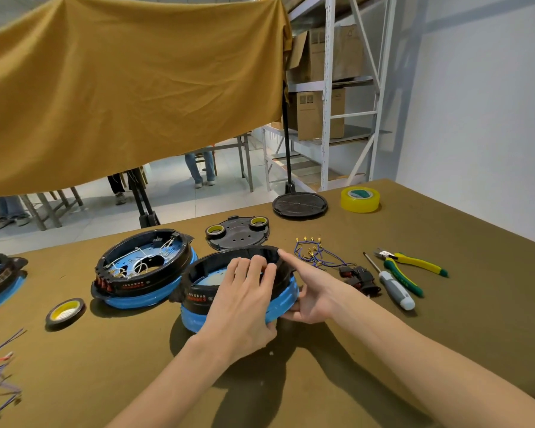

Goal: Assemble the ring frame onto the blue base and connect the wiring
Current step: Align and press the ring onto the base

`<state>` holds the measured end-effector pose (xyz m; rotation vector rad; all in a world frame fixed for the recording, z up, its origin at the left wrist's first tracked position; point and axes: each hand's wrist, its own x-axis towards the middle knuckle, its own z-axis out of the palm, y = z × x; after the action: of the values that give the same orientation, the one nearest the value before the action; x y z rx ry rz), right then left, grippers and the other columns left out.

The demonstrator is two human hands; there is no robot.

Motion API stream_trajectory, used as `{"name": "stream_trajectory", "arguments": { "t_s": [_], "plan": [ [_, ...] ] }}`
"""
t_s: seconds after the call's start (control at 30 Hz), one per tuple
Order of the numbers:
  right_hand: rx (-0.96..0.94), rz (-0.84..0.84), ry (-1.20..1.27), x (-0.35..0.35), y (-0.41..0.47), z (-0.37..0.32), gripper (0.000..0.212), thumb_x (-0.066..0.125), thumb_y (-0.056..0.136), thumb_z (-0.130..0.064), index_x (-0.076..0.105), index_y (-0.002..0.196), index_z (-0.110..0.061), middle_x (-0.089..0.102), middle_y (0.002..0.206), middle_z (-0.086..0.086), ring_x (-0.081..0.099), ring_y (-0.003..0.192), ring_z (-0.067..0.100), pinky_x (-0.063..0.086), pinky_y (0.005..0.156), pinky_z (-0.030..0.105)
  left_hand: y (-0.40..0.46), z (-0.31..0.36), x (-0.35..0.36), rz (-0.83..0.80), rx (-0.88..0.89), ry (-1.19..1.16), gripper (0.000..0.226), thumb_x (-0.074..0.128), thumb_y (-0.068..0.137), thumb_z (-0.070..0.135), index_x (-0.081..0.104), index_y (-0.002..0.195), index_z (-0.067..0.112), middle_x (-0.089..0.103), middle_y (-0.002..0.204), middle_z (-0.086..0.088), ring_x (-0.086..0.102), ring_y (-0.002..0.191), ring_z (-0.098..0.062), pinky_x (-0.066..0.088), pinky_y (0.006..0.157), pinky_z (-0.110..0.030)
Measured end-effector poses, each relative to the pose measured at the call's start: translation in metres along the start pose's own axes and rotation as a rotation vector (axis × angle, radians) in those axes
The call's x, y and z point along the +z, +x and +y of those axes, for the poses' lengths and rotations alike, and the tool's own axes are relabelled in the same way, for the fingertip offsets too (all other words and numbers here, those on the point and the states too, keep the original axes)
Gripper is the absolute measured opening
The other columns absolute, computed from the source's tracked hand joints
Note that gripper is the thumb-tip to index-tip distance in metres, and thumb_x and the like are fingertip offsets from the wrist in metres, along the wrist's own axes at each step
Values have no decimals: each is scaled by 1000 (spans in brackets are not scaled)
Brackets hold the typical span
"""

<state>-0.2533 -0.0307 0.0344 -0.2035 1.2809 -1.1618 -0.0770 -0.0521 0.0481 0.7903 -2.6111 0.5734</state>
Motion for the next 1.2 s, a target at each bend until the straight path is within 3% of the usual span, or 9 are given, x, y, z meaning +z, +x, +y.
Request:
{"name": "stream_trajectory", "arguments": {
  "t_s": [0.23,0.47,0.63,0.77,0.87,0.97,1.03,1.1,1.2],
  "plan": [
    [1,78,-11,12,2,5,90,100,51,-43,60,124,-10,77,93,20,77,76,36,62,62,41,-8,27,18,51,-133,183,83,83,59,24,47,129,-3,49,113,-21,45,106,-39,34,104,-51],
    [-47,28,73,15,-12,-3,83,101,55,-38,61,124,-13,75,105,20,76,75,40,62,64,44,-3,6,16,284,-105,142,72,82,57,17,58,123,2,56,112,-18,45,104,-36,34,99,-48],
    [-108,-148,135,15,-33,-21,77,95,65,-43,60,126,-13,75,107,24,75,94,42,63,73,48,7,-9,-6,248,-204,0,80,91,49,20,61,122,4,59,112,-16,51,101,-33,46,92,-47],
    [-294,-131,-66,8,-42,-43,67,66,87,-64,62,125,-10,79,98,14,78,86,28,62,71,41,19,-21,-30,295,-372,-245,71,88,57,13,59,122,6,54,113,-11,48,102,-28,47,91,-43],
    [-646,179,-302,1,-42,-53,49,57,98,-54,66,116,-9,76,84,5,75,70,16,61,62,34,32,-36,-46,355,-561,-504,51,76,70,10,59,118,15,46,108,0,38,99,-17,37,87,-35],
    [-958,476,-569,-13,-36,-51,38,68,92,-47,57,116,-19,63,104,-2,65,92,14,54,68,27,44,-55,-53,284,-718,-821,18,66,86,22,65,103,21,51,106,1,46,102,-23,45,89,-42],
    [-979,514,-704,-24,-31,-48,56,74,87,-50,47,127,-21,55,118,0,59,104,18,57,82,36,49,-64,-55,211,-851,-1155,11,64,89,26,72,90,18,67,103,-9,62,99,-33,56,84,-51],
    [-921,477,-736,-33,-28,-43,72,76,85,-51,37,138,-21,54,120,-2,59,103,17,56,78,32,48,-68,-49,129,-1011,-1397,11,67,93,21,74,85,17,76,94,-9,70,90,-31,57,72,-43],
    [-873,447,-813,-43,-24,-37,50,74,90,-44,47,124,-20,62,109,-5,63,91,10,49,64,21,40,-70,-26,-42,-1165,-1498,14,66,95,24,70,105,14,76,101,-7,68,94,-29,52,72,-38]
  ]
}}
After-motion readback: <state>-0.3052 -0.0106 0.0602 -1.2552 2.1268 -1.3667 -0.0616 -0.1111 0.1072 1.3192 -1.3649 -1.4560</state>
